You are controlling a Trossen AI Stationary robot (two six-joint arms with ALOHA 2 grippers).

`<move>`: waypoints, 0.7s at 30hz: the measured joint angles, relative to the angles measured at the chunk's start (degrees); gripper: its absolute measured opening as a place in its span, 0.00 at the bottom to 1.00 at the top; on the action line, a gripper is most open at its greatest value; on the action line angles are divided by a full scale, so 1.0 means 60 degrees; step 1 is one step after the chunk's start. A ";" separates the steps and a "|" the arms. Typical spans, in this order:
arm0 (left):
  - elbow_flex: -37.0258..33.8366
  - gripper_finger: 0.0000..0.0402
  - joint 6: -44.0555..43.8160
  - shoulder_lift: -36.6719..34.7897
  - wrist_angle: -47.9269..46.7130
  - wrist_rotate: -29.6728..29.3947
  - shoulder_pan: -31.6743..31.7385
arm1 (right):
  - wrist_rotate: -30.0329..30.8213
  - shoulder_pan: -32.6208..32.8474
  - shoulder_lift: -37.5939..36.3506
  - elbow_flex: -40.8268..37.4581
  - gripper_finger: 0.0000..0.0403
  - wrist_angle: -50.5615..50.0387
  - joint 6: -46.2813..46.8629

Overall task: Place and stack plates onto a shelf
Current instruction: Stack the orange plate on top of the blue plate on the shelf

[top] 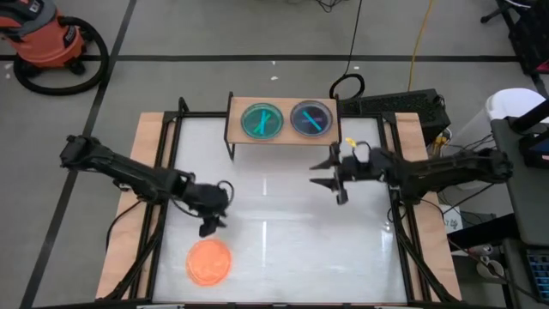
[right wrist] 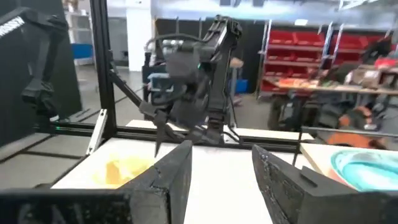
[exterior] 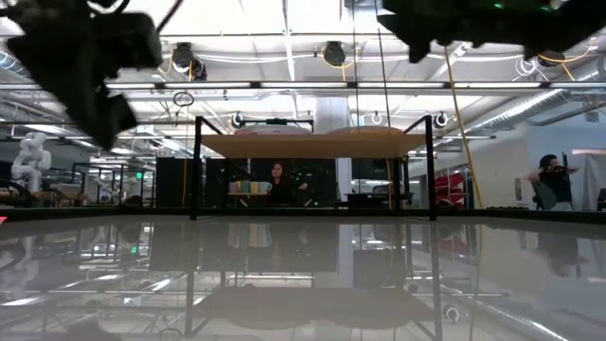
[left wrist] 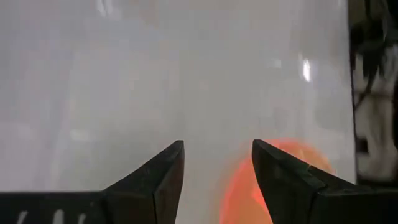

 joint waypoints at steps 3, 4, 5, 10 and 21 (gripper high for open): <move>-0.0001 0.48 -0.0595 0.0706 -0.0183 0.0660 -0.0375 | 0.0743 0.0621 -0.0402 -0.0825 0.37 0.0852 0.0032; -0.0001 0.48 -0.0704 0.0900 -0.0229 0.0810 -0.0502 | 0.0822 0.0777 -0.0533 -0.0983 0.37 0.1044 0.0088; -0.0001 0.48 -0.0840 0.1077 -0.0219 0.0951 -0.0615 | 0.0837 0.0940 -0.0662 -0.1101 0.37 0.1241 0.0118; -0.0001 0.48 -0.1086 0.1749 -0.0209 0.1112 -0.1086 | 0.0944 0.1611 -0.0991 -0.1326 0.37 0.1380 -0.0210; 0.0013 0.48 -0.0656 0.2972 -0.0178 0.1030 -0.1264 | 0.1077 0.1886 -0.0944 -0.1326 0.37 0.1270 -0.0752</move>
